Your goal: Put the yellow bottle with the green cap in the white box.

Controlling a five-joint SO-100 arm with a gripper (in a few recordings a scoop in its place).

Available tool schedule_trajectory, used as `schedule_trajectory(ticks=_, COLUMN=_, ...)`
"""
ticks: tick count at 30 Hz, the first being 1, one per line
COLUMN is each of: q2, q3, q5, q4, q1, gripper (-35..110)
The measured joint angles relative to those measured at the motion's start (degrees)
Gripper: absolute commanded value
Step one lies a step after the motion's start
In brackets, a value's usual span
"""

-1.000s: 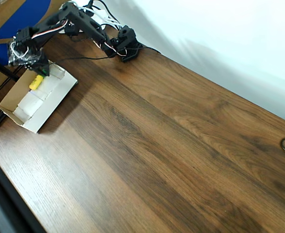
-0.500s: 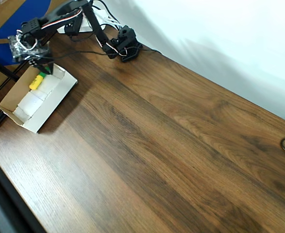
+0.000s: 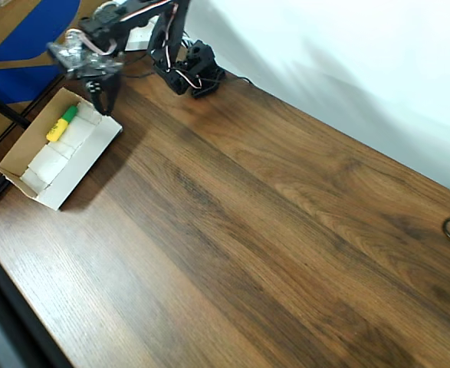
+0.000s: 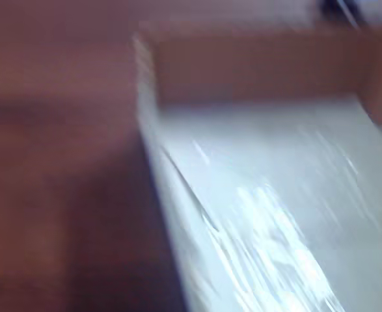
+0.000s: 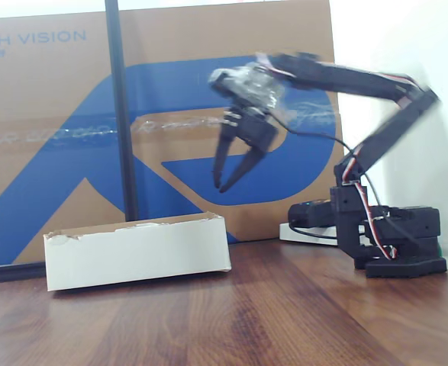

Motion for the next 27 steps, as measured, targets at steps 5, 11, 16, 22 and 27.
schedule_trajectory(ticks=5, q2=9.67, q3=13.71, q5=-0.88, q4=-15.64, q1=-2.81, gripper=0)
schedule_trajectory(ticks=11, q2=18.98, q3=30.23, q5=-8.00, q4=-31.82, q1=-7.21, gripper=0)
schedule_trajectory(ticks=16, q2=31.29, q3=42.45, q5=-13.62, q4=-43.42, q1=-7.91, gripper=0)
schedule_trajectory(ticks=22, q2=42.36, q3=47.99, q5=-13.71, q4=-48.25, q1=-9.40, gripper=1)
schedule_trajectory(ticks=27, q2=46.32, q3=47.64, q5=-10.81, q4=-45.44, q1=-9.76, gripper=0)
